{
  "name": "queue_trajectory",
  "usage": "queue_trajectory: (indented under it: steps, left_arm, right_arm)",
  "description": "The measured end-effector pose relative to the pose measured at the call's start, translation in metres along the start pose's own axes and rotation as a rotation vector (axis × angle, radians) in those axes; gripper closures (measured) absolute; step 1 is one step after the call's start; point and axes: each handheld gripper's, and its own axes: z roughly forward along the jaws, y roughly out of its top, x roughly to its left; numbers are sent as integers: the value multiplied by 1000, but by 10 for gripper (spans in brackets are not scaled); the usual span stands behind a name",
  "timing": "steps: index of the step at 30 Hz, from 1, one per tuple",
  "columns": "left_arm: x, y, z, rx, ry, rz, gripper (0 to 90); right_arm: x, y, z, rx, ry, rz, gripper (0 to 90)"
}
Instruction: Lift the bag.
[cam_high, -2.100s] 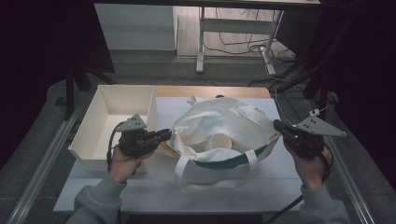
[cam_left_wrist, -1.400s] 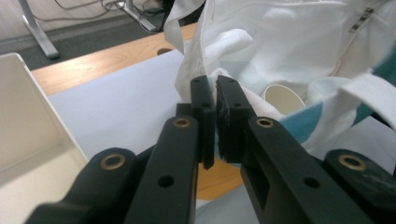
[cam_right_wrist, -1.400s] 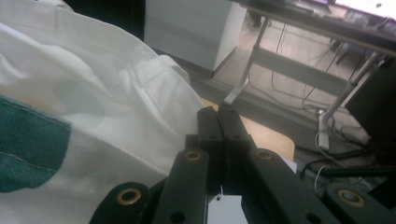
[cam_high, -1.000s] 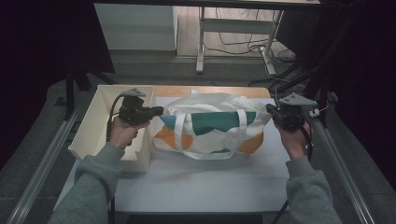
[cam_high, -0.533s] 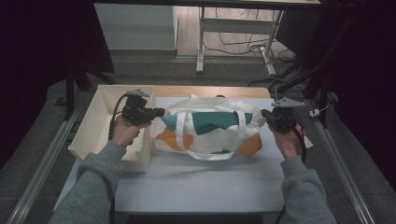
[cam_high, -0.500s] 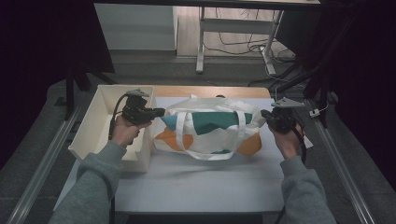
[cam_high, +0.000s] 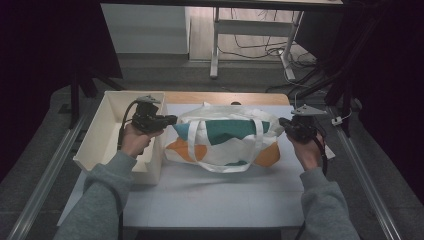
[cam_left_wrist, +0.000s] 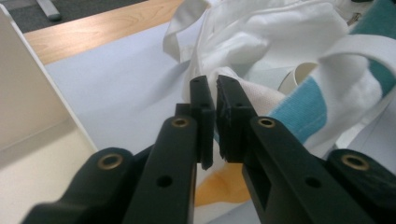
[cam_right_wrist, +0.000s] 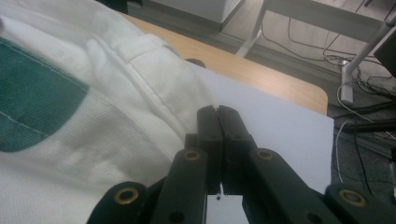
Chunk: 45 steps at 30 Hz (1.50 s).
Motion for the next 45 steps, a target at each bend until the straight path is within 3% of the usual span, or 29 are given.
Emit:
queue_trajectory:
  steps: [1, 4, 8, 16, 20, 28, 39, 45]
  left_arm:
    - [-1, 0, 0, -3, 5, 3, 799]
    - [-4, 0, -5, -49, 2, 11, 597]
    - [-11, -1, -18, -112, 14, 28, 422]
    - [-24, -14, -40, -163, -8, 58, 351]
    - [-30, -25, -49, -174, -16, 77, 340]
    - [-38, -45, -63, -171, -3, 87, 264]
    - [-41, -74, -68, -107, 14, 100, 172]
    - [-38, -95, -63, -71, 16, 62, 161]
  right_arm:
    - [0, 0, -1, -9, -2, 2, 846]
    - [2, 2, -5, -58, -8, 19, 688]
    - [4, 3, -17, -123, 18, 49, 565]
    - [20, -2, -47, -211, 76, 46, 467]
    - [24, -7, -62, -240, 143, 48, 454]
    - [33, -26, -71, -197, 218, 6, 449]
    - [37, -49, -63, -121, 231, -14, 438]
    - [34, -63, -59, -104, 234, 2, 436]
